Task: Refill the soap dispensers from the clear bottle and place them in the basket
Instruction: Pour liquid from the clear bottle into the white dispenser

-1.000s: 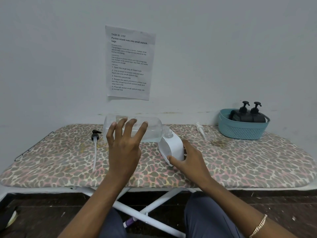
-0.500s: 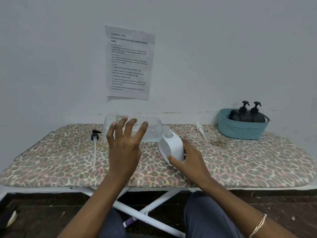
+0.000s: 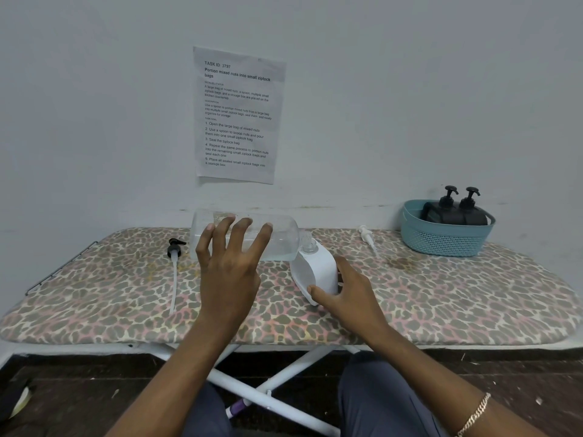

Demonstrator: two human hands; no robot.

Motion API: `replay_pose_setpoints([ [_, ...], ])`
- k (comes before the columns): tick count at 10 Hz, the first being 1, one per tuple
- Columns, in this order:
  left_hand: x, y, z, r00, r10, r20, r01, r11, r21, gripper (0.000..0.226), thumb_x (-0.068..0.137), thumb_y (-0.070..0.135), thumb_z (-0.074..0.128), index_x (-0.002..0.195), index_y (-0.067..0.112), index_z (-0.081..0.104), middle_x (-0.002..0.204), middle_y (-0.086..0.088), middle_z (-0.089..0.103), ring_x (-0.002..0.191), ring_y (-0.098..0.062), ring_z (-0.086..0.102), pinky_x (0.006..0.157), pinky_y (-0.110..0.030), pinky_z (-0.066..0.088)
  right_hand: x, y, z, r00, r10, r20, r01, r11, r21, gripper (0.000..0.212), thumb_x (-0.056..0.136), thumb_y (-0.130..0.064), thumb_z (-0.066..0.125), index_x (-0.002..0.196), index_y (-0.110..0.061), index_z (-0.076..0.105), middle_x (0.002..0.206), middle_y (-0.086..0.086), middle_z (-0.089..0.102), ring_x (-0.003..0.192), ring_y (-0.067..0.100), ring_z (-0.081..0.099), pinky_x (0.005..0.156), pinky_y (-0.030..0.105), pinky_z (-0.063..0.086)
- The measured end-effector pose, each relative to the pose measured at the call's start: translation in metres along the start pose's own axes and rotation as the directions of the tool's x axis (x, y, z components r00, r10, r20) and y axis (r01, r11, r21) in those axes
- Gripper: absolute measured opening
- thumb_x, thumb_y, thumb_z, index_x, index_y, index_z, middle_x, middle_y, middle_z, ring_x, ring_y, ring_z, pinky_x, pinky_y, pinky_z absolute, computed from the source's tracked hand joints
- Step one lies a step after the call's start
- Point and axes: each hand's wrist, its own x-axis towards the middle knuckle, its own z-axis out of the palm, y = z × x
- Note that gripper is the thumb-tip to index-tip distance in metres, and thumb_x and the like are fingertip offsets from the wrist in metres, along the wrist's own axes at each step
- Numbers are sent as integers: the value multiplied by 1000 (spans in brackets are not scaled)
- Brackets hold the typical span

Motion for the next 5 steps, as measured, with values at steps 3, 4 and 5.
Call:
replay_pose_setpoints([
  [3,0,1,0,1000,4,4,-4,1000,11,82,64,-17,61,135,23,68,136,-12,63,135,-38,52,118,-51,20,0,0,-1,1000,5,10,-5,1000,20,63,84,-46,78,139,-34,51,114,-20,57,102,6,59,84,36,59],
  [4,0,1,0,1000,6,6,-6,1000,13,82,64,-17,61,135,23,67,136,-12,63,135,-39,52,118,-51,20,0,0,-1,1000,9,8,-9,1000,17,61,84,-46,78,138,-32,52,113,-19,58,102,7,59,84,37,59],
  [5,0,1,0,1000,6,4,-6,1000,15,82,63,-17,61,135,23,68,136,-12,63,136,-39,52,118,-51,20,0,1,-1,1000,14,6,-14,1000,11,62,83,-46,79,137,-31,53,114,-16,58,102,9,59,83,37,59],
])
